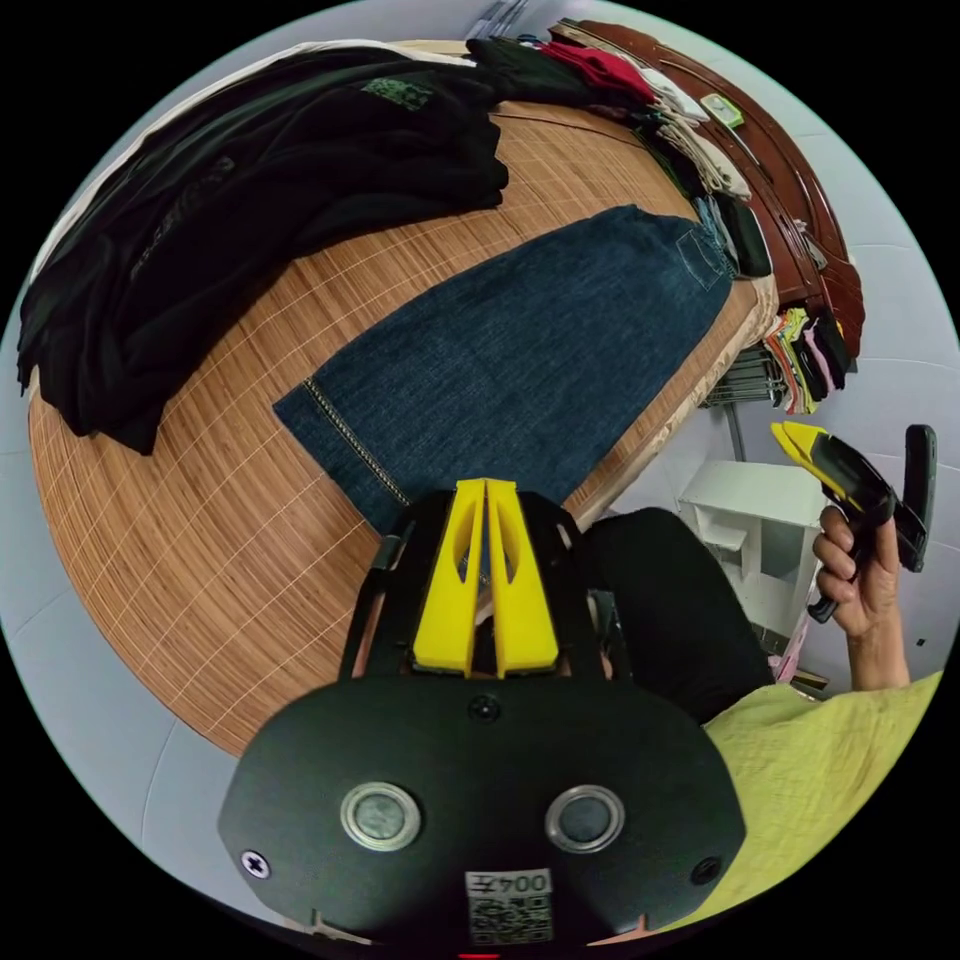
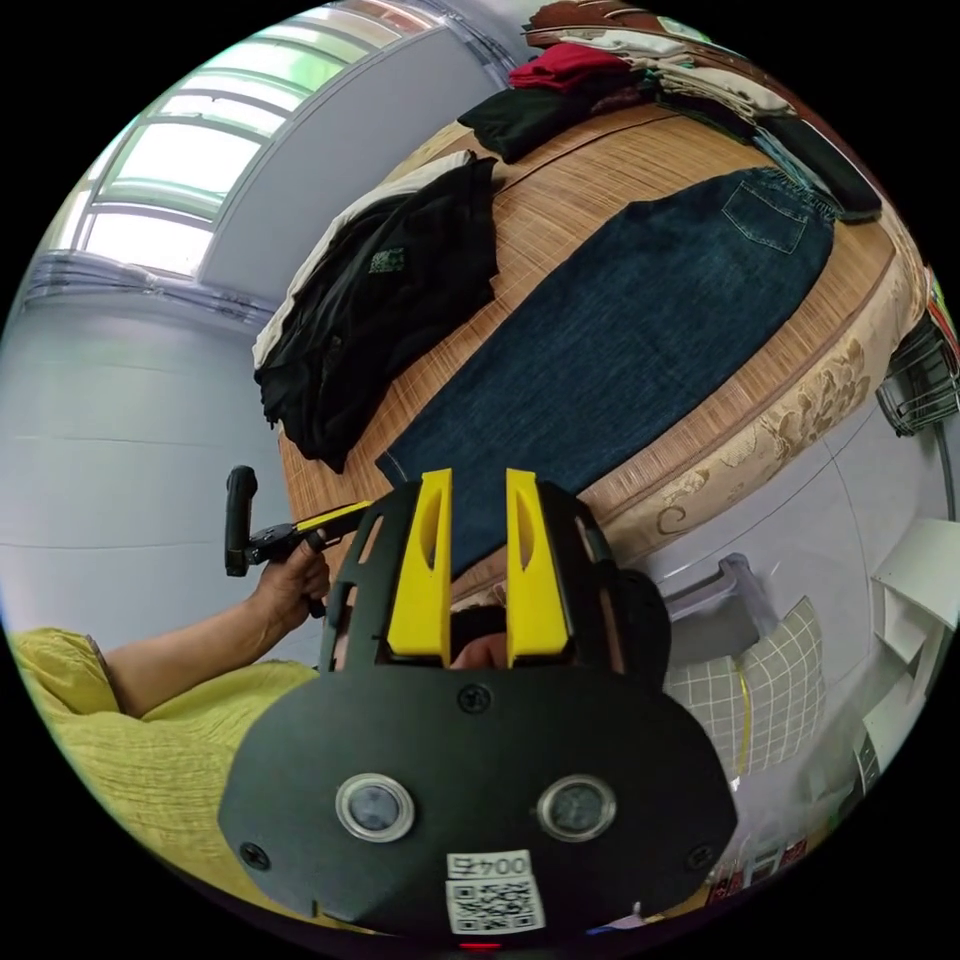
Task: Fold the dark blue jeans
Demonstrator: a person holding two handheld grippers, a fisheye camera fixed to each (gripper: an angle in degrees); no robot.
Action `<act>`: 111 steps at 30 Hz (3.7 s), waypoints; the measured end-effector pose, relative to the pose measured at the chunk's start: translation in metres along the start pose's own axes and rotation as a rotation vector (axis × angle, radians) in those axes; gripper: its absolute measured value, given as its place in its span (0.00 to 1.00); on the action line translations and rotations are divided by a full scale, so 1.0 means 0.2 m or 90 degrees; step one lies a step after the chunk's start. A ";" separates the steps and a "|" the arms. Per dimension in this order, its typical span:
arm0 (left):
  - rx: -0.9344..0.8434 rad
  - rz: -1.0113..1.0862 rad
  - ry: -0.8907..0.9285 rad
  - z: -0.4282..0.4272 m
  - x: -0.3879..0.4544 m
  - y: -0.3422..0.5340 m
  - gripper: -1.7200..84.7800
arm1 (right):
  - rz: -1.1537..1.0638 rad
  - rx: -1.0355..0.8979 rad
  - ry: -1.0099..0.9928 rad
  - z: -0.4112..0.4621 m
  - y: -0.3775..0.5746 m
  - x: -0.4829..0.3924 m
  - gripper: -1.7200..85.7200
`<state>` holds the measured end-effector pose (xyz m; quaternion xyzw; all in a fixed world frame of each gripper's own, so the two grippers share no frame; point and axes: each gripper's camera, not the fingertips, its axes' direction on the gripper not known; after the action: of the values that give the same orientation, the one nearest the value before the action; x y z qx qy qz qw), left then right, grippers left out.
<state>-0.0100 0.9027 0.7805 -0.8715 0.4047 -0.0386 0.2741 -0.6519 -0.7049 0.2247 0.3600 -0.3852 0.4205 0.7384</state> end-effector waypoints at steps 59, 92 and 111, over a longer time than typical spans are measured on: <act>-0.082 -0.237 -0.116 -0.75 1.53 -0.32 0.02 | -0.369 -0.516 0.394 -0.13 -1.91 0.65 0.11; -0.193 -0.018 -0.161 -1.05 1.68 -0.64 0.02 | 0.008 -0.131 0.292 -0.11 -1.24 0.48 0.12; -0.180 0.032 -0.158 -1.13 1.71 -0.61 0.02 | 0.101 -0.087 0.239 -0.16 -1.16 0.66 0.12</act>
<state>0.2379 0.6168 0.9804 -0.8892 0.3906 0.1337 0.1974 -0.3883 -0.7218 0.2768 0.1933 -0.2957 0.5097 0.7845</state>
